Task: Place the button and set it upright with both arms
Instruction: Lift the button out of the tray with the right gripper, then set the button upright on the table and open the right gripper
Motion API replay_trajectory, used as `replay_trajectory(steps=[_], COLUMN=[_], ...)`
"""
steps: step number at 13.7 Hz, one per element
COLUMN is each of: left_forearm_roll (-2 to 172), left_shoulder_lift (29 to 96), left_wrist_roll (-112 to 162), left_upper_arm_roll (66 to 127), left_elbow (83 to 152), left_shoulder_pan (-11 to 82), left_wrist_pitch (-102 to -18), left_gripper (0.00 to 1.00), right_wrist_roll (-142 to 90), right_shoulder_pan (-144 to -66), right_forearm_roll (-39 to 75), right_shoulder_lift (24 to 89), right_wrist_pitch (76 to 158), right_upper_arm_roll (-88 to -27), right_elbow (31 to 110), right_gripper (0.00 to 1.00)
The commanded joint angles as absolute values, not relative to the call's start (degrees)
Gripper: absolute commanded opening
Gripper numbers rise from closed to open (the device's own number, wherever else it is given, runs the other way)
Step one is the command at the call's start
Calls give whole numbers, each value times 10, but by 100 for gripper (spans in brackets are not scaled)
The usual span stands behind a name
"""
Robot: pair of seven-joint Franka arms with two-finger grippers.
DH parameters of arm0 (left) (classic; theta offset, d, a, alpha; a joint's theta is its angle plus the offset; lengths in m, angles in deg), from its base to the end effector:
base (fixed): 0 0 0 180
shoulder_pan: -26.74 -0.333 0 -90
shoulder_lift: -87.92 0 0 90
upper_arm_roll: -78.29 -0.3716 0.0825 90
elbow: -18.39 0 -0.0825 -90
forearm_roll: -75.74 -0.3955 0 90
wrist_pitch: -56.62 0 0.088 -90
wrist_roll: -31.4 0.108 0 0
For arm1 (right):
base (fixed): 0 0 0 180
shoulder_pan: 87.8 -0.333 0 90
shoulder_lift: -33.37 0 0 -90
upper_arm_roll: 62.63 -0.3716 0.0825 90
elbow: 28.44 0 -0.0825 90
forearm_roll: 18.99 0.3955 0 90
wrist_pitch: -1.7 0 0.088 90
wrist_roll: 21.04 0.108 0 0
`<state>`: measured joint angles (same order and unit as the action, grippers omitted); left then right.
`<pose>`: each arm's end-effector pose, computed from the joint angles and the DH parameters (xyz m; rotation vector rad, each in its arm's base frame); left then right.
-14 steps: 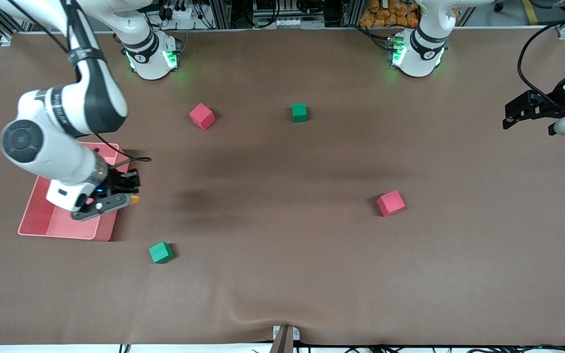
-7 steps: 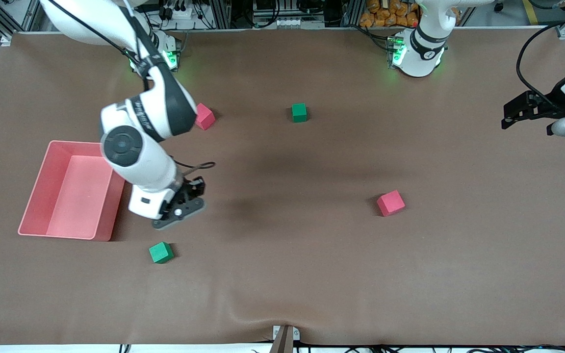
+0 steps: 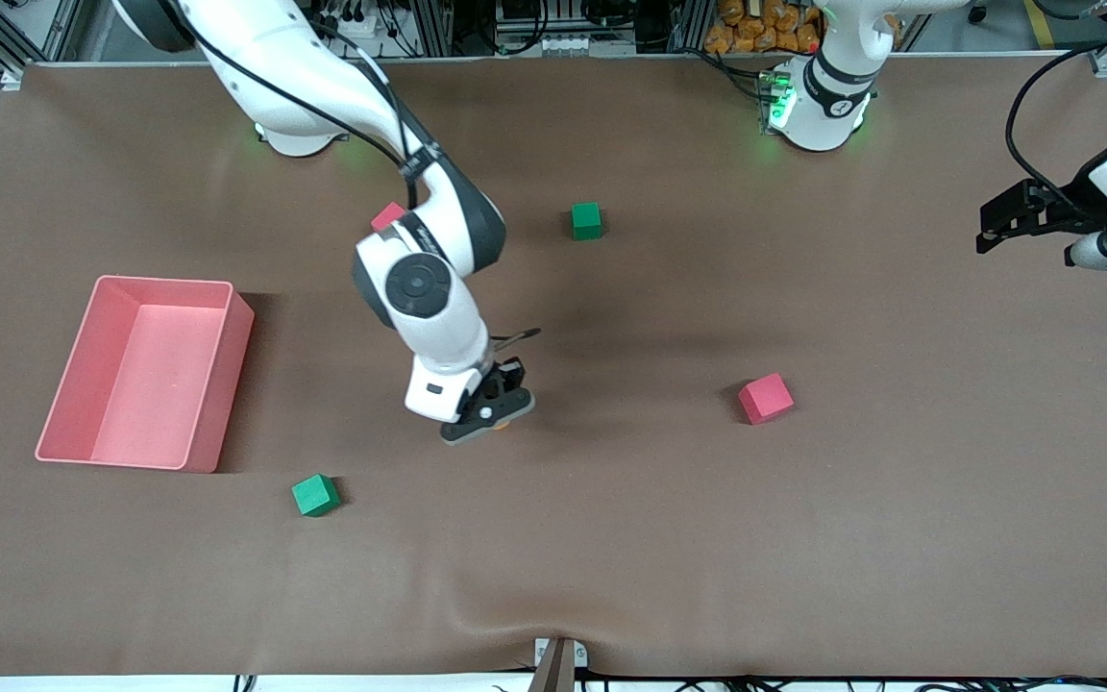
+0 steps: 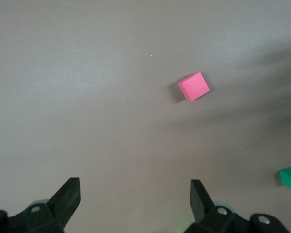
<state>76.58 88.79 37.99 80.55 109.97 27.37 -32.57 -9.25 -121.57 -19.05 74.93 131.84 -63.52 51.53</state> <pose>0.5576 -0.0300 0.6731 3.1157 -0.2583 -0.0408 0.6529 0.4477 0.3263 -3.0073 -0.6019 -0.2067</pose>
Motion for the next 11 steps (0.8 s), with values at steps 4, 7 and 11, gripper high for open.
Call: replay_trajectory(steps=[4, 7, 11], left_forearm_roll=[755, 755, 755], left_shoulder_lift=[884, 884, 882], left_wrist_roll=[381, 383, 383], left_upper_arm_roll=[815, 815, 815], left_elbow=[1097, 1098, 1097], left_shoulder_pan=[276, 276, 277], left_wrist_pitch=[-317, -317, -317], left_gripper=[100, 100, 100], right_wrist_roll=[20, 96, 155], right_shoulder_pan=[-1264, -1288, -1317], right_forearm_roll=[-187, -188, -190], right_shoulder_lift=[800, 821, 838], right_wrist_pitch=[1308, 1305, 1300], right_upper_arm_roll=[-630, -630, -629], right_elbow=[454, 440, 440], right_gripper=[9, 5, 6])
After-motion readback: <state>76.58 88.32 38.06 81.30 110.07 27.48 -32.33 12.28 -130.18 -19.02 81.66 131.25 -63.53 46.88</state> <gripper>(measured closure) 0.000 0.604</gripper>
